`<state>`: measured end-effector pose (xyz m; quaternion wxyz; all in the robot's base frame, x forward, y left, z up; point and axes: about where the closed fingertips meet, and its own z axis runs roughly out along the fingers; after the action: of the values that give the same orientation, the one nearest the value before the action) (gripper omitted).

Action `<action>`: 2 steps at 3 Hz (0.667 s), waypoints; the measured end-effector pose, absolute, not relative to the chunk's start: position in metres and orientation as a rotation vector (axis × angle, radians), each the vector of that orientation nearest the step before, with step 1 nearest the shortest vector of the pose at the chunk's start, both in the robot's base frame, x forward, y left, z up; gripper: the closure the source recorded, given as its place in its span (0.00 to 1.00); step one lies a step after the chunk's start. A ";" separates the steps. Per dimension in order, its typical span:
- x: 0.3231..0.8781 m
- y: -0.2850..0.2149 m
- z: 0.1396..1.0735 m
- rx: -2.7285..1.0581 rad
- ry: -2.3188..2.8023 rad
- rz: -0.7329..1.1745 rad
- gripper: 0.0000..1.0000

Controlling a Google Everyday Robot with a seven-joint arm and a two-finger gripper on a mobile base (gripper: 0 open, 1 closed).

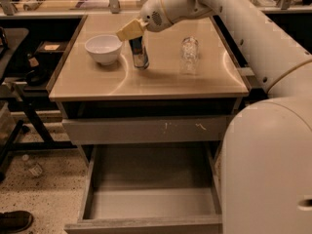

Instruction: Pick redbull can from middle drawer and place on counter

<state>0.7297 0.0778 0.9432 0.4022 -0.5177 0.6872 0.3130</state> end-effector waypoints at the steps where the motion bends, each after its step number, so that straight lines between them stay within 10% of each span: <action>1: 0.739 0.074 0.932 -1.294 1.759 0.846 1.00; 2: 0.746 0.070 0.921 -1.272 1.775 0.894 1.00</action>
Offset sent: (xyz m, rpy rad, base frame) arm 0.0293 -0.0207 -0.0275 0.0669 0.1257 -0.0005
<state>0.7457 0.0704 0.9214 0.3812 -0.4984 0.6954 0.3502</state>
